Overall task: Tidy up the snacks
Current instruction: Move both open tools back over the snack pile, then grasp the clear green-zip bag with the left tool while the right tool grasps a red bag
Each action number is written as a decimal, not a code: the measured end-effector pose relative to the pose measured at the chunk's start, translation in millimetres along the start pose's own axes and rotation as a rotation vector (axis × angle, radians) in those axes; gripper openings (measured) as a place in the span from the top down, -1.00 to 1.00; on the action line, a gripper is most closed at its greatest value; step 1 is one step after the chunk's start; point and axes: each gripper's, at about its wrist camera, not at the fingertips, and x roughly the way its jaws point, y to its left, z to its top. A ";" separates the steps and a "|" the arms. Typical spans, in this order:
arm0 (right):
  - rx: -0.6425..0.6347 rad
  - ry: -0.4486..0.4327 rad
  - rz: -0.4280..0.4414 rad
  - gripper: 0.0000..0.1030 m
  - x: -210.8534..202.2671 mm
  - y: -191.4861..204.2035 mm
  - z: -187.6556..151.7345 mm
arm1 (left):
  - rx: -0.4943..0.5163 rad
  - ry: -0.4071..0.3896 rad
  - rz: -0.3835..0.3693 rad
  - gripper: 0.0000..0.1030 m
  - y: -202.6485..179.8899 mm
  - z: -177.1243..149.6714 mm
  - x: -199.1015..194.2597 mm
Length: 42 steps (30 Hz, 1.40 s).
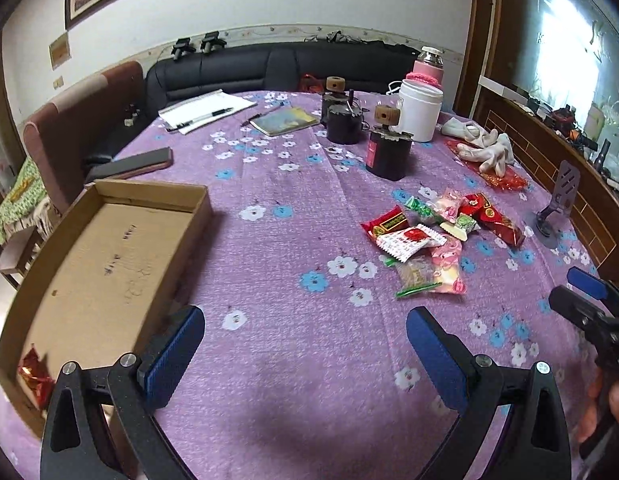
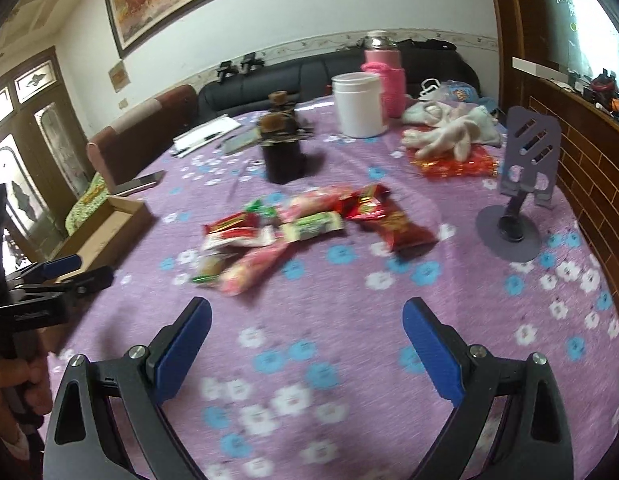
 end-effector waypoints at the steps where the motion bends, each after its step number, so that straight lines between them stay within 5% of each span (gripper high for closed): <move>1: 0.002 0.005 -0.004 -0.86 3.2 -6.0 2.7 | -0.005 0.006 -0.003 -0.98 -1.5 1.1 3.6; 13: -0.112 0.043 -0.010 -0.86 49.9 -29.2 31.7 | -0.027 0.090 -0.066 -0.98 -37.5 16.1 53.1; 26: -0.087 0.040 -0.016 -0.85 73.6 -52.1 43.3 | -0.016 0.116 -0.065 -0.98 -54.5 30.1 90.2; 32: -0.103 0.084 -0.005 -0.33 89.8 -55.8 49.7 | 0.028 0.113 -0.063 -0.98 -62.7 27.3 97.9; 42: -0.133 0.139 -0.057 -0.31 110.3 -54.9 52.3 | 0.052 0.140 0.006 -0.98 -55.2 32.3 115.3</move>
